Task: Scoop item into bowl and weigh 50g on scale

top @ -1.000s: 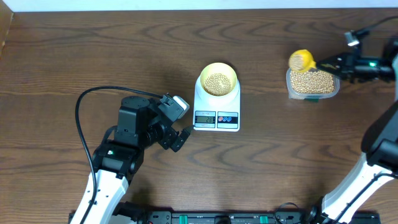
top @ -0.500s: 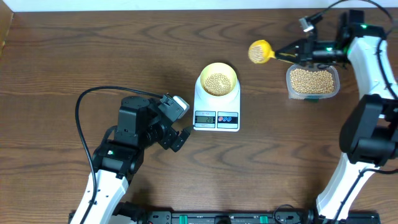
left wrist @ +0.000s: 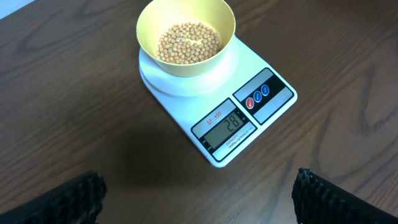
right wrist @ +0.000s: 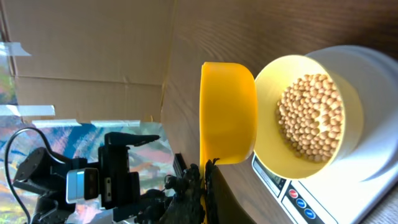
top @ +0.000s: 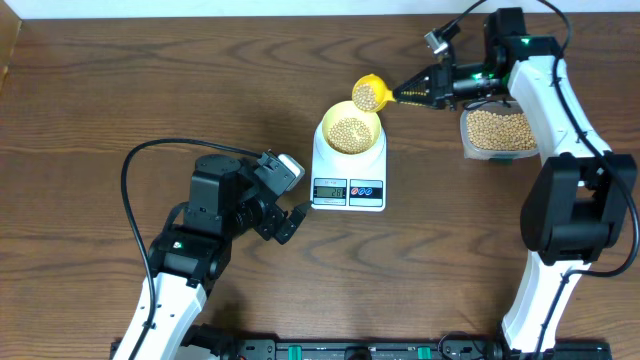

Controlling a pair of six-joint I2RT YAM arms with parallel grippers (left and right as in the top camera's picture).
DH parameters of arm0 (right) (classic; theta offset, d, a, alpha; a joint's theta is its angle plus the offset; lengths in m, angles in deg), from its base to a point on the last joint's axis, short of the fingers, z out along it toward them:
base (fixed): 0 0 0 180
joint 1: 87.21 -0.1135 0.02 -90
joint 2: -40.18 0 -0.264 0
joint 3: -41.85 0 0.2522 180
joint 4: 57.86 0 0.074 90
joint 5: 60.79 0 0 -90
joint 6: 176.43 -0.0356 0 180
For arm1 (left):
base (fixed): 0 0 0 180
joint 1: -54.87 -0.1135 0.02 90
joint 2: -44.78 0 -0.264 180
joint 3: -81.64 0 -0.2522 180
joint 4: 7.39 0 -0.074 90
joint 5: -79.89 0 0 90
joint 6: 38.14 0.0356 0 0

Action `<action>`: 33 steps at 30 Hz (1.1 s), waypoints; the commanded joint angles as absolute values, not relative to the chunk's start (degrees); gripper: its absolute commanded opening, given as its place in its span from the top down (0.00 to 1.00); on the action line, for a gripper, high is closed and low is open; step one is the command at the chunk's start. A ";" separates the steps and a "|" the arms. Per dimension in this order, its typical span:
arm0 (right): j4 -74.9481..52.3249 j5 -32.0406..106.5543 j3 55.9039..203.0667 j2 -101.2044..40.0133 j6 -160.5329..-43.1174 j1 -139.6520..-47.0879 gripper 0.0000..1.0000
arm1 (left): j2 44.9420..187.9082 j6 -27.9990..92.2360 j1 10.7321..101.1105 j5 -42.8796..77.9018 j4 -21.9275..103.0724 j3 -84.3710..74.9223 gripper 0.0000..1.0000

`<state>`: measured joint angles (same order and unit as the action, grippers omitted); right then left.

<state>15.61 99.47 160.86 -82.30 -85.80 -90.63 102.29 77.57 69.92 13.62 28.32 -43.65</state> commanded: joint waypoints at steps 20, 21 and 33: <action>18.10 81.90 161.23 -82.28 -84.01 -98.85 0.98 | 102.01 77.72 69.68 14.32 28.15 -43.00 0.02; 18.67 80.96 161.63 -82.28 -84.01 -98.95 0.98 | 102.01 77.72 69.68 14.32 28.17 -43.00 0.02; 23.12 68.96 168.10 -82.28 -77.94 -103.11 0.99 | 102.01 77.72 69.68 14.32 28.15 -43.00 0.02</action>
